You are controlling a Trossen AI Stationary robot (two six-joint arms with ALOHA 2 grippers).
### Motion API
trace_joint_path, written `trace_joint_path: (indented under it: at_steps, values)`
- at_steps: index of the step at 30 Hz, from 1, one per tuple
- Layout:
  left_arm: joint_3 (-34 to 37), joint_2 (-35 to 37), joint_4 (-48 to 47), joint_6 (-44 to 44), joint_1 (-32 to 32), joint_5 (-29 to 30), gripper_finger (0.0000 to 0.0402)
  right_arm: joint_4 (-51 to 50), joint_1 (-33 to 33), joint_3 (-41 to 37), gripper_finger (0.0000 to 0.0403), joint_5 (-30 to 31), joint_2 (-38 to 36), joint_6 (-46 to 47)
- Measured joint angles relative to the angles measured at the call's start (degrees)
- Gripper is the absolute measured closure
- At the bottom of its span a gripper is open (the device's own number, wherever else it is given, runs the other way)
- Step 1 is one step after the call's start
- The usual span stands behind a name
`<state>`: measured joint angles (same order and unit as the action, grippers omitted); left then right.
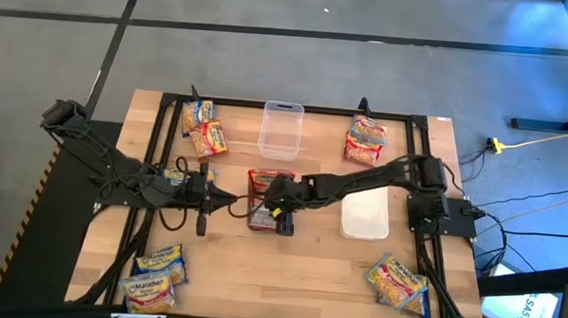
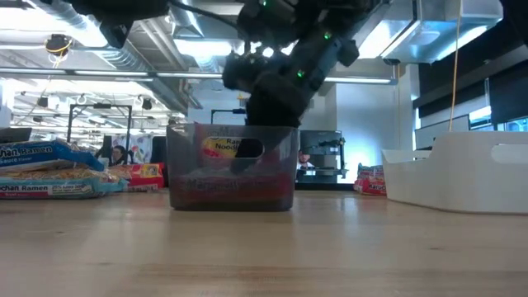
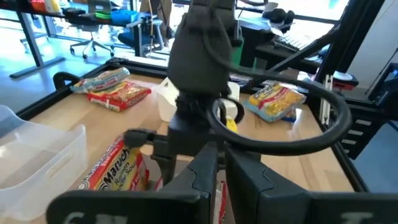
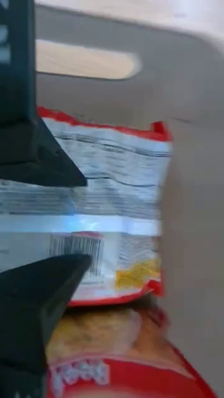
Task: Sort Maruchan noodles
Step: Remove the red noodle pack from the gray bin
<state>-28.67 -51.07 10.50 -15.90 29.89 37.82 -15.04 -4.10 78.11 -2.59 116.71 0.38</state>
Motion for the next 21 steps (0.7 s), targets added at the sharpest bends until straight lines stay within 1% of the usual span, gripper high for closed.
trace_joint_path:
  at_steps: [7,10,16,17,21]
  values:
    - [0.00,0.00,-0.74,0.00,0.00,0.40,0.0375,0.30,0.00,0.06,0.0254,-1.44,0.60,-0.33]
    - [0.00,0.00,-0.78,0.00,0.02,0.42,0.0375,0.34,0.01,0.06,0.0283,-1.36,0.61,-0.60]
    - [0.00,0.00,-0.79,0.00,0.02,0.44,0.0375,0.43,0.04,0.06,0.0381,-0.82,0.61,-0.81]
    - [0.00,0.00,-0.79,0.00,0.00,0.44,0.0375,0.43,0.04,0.06,0.0391,-0.60,0.61,-0.83]
    - [0.00,0.00,-0.79,0.00,0.00,0.44,0.0375,0.43,0.04,0.04,0.0396,-0.63,0.61,-1.42]
